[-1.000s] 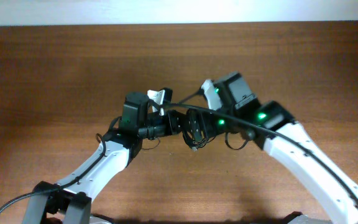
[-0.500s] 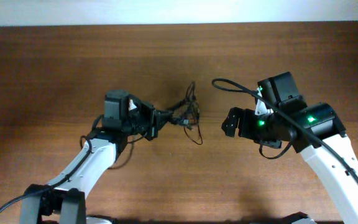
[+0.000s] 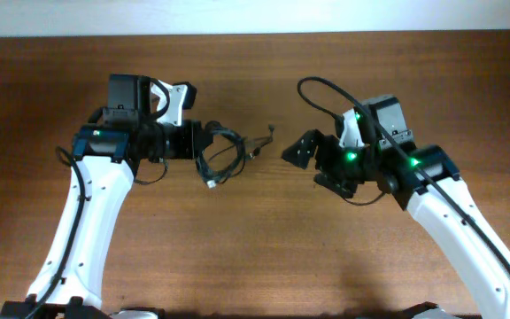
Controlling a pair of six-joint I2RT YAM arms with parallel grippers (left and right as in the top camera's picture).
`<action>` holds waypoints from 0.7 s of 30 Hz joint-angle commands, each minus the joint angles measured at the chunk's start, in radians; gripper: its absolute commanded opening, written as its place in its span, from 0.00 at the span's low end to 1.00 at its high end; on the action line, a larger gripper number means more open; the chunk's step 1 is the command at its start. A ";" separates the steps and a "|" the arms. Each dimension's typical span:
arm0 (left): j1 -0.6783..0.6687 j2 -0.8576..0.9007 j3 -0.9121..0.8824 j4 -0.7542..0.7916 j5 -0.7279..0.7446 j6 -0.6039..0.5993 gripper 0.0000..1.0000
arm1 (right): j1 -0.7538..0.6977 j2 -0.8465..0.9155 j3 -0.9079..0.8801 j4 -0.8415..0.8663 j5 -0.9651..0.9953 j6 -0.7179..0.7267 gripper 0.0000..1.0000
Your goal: Untangle cables
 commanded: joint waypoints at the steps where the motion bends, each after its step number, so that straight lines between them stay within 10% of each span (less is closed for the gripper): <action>1: 0.000 -0.018 0.021 -0.028 -0.019 0.211 0.00 | 0.038 0.070 -0.006 0.064 -0.053 0.184 0.95; 9: -0.047 -0.074 0.021 -0.024 -0.053 0.318 0.00 | 0.162 0.334 -0.006 0.399 -0.118 0.502 0.74; 21: -0.068 -0.154 0.021 -0.032 -0.303 0.337 0.00 | 0.203 0.348 -0.006 0.695 -0.021 0.636 0.83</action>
